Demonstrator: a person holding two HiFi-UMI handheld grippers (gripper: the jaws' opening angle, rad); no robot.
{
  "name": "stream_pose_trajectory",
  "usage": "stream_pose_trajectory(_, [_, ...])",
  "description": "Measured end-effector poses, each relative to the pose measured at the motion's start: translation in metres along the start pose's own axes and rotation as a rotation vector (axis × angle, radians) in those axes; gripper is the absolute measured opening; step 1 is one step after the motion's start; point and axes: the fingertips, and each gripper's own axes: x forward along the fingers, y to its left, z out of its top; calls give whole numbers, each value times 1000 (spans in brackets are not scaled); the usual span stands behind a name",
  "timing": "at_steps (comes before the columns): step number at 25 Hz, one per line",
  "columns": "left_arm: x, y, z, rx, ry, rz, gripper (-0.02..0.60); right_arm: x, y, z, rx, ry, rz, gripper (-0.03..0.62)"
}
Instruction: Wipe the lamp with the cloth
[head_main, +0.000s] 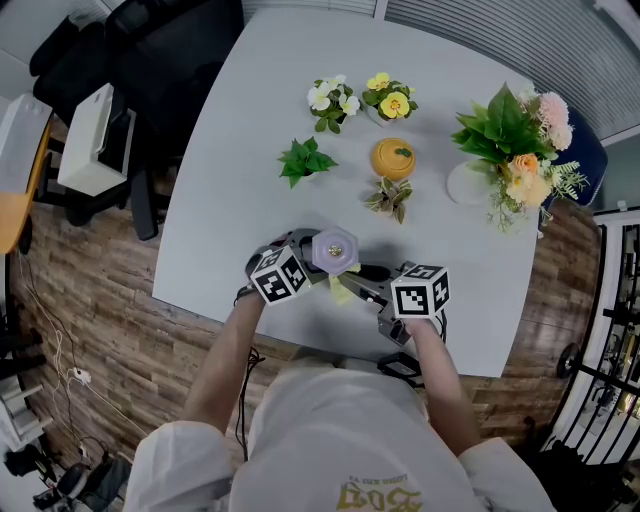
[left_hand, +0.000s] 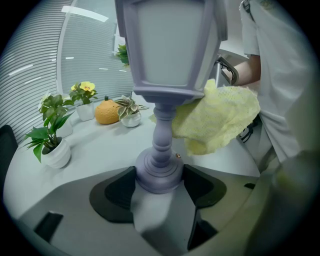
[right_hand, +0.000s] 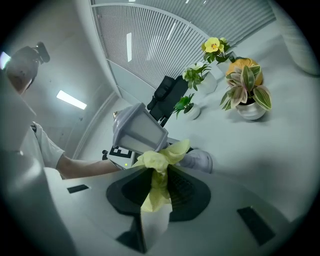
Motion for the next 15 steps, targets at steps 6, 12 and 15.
stream_pose_trajectory(6, [-1, -1, 0, 0, -1, -2, 305, 7, -3, 2, -6, 13, -27, 95])
stream_pose_trajectory(12, [-2, 0, 1, 1, -3, 0, 305, 12, -7, 4, -11, 26, -51, 95])
stream_pose_trajectory(15, [-1, -1, 0, 1, -3, 0, 305, 14, -8, 4, -12, 31, -56, 95])
